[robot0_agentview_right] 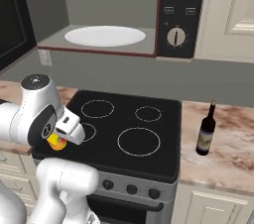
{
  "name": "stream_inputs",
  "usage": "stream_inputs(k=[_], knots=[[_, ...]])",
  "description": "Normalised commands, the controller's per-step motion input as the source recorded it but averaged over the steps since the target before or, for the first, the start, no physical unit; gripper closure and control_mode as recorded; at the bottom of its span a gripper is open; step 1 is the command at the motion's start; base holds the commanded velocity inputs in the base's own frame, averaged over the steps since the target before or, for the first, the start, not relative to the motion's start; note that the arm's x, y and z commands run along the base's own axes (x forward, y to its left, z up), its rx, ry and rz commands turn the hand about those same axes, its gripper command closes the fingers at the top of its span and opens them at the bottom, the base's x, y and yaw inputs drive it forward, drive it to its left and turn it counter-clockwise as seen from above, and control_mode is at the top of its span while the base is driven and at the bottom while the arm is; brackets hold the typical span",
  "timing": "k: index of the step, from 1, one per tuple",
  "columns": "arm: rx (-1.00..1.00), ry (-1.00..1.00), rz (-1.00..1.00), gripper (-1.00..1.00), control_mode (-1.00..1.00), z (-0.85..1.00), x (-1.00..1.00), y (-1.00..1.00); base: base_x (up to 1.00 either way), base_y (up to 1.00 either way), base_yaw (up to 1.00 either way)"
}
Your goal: Place the microwavable item in the microwave. Then, close the microwave door and press the start button.
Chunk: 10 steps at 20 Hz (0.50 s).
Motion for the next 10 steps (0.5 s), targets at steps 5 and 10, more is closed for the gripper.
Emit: stream_inputs(k=[5, 10], knots=[[0.01, -0.26, -0.04, 1.00, -1.00, 0.83, -0.27, -0.12, 0.00, 0.00, 0.00], [0.00, -0.23, -0.09, 1.00, -1.00, 1.00, -0.01, -0.27, 0.00, 0.00, 0.00]])
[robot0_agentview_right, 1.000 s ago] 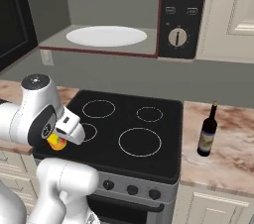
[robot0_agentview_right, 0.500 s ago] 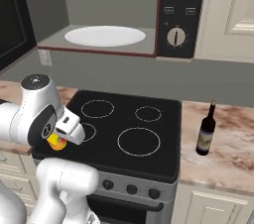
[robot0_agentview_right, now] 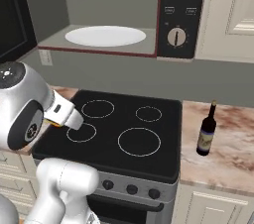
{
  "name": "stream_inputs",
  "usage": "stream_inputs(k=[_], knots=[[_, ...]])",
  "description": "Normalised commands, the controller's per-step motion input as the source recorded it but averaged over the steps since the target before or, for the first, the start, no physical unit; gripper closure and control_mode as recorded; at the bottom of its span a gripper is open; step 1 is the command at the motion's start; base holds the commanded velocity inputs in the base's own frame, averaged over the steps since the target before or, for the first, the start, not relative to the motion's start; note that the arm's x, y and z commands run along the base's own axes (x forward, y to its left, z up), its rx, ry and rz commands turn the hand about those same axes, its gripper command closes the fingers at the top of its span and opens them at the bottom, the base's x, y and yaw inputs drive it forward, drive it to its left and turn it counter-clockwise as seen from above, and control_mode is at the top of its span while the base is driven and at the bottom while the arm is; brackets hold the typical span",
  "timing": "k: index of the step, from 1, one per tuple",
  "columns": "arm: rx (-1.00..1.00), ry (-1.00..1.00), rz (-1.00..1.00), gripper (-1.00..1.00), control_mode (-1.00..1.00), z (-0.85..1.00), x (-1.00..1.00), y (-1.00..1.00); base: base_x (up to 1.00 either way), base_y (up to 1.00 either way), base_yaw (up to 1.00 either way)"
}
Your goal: Place the microwavable item in the microwave. Then, close the microwave door and press the start button.
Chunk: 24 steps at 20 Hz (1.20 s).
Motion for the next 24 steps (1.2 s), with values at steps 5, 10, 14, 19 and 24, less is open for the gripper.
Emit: stream_inputs(k=[5, 10, 14, 19, 24], knots=[[0.01, -0.15, -0.10, 1.00, -1.00, 0.97, 0.00, -0.40, 0.00, 0.00, 0.00], [0.01, -0.12, -0.06, 1.00, -1.00, 0.90, 0.01, -0.22, 0.00, 0.00, 0.00], [0.00, -0.16, -0.01, 1.00, -1.00, 0.81, 0.11, -0.06, 0.00, 0.00, 0.00], [0.03, -0.02, 0.00, 1.00, -1.00, 0.46, 0.59, 0.00, 0.00, 0.00, 0.00], [0.02, 0.00, -0.04, 1.00, -1.00, 0.04, 0.93, 0.00, 0.00, 0.00, 0.00]])
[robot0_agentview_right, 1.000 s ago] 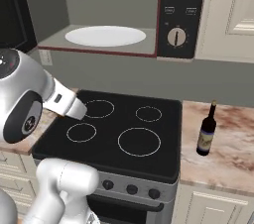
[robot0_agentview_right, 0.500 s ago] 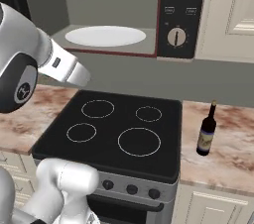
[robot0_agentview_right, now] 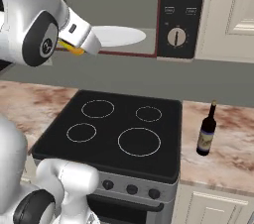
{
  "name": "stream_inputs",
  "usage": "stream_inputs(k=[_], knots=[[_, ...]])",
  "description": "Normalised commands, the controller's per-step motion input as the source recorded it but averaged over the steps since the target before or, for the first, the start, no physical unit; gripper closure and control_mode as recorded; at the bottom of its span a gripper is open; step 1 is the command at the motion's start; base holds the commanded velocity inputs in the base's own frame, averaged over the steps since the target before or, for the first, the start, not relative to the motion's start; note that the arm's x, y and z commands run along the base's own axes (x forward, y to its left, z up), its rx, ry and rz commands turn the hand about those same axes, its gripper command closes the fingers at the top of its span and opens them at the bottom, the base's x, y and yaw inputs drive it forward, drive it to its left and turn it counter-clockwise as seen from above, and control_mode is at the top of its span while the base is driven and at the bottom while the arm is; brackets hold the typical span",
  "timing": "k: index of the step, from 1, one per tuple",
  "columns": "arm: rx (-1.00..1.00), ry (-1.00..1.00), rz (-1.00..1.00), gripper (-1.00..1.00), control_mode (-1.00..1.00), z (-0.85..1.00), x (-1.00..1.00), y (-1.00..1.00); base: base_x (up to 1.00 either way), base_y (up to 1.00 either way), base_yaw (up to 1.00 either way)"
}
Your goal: Place the microwavable item in the microwave. Then, close the microwave door and press the start button.
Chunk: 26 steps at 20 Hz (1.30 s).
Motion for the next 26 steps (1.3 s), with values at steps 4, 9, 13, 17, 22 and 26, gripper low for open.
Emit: stream_inputs(k=[4, 9, 13, 17, 22, 26], knots=[[0.00, 0.00, -0.03, 1.00, -1.00, 0.00, 0.83, 0.00, 0.00, 0.00, 0.00], [0.00, 0.07, 0.00, 1.00, -1.00, 0.00, 0.66, 0.00, 0.00, 0.00, 0.00], [0.01, 0.14, 0.00, 1.00, -1.00, 0.00, 0.64, 0.00, 0.00, 0.00, 0.00], [0.01, 0.17, 0.00, 1.00, -1.00, -0.05, 0.65, 0.00, 0.00, 0.00, 0.00], [0.00, 0.16, 0.00, 1.00, -1.00, -0.22, 0.65, 0.00, 0.00, 0.00, 0.00], [0.00, 0.14, 0.00, 1.00, -1.00, -0.20, 0.62, 0.00, 0.00, 0.00, 0.00]])
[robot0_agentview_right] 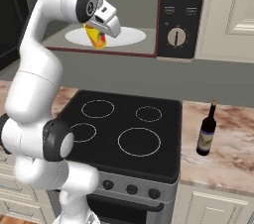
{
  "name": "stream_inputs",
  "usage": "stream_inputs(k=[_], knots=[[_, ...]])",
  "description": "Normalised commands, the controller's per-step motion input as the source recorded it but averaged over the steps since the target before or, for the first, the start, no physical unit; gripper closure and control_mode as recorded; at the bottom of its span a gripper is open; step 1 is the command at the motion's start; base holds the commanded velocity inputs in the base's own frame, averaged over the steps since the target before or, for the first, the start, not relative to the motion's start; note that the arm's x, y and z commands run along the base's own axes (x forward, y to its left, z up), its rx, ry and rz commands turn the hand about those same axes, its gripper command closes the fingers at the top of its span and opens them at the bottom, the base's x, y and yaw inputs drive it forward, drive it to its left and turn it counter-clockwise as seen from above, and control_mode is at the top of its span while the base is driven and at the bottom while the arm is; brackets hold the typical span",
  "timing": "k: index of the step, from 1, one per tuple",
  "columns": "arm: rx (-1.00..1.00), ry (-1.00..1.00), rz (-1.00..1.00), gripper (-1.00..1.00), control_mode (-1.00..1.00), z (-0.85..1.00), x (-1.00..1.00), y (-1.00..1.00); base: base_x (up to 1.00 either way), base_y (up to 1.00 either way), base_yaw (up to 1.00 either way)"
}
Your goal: Place the microwavable item in the microwave. Then, close the microwave door and press the start button.
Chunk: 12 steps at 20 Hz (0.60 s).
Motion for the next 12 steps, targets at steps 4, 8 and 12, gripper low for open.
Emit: stream_inputs(k=[4, 8, 12], knots=[[0.00, 0.04, 0.00, 1.00, -1.00, -0.01, 0.59, 0.00, 0.00, 0.00, 0.00], [0.00, 0.03, 0.00, 1.00, -1.00, 0.00, 0.65, 0.00, 0.00, 0.00, 0.00], [0.00, 0.06, 0.00, 1.00, -1.00, -0.06, 0.65, 0.00, 0.00, 0.00, 0.00]])
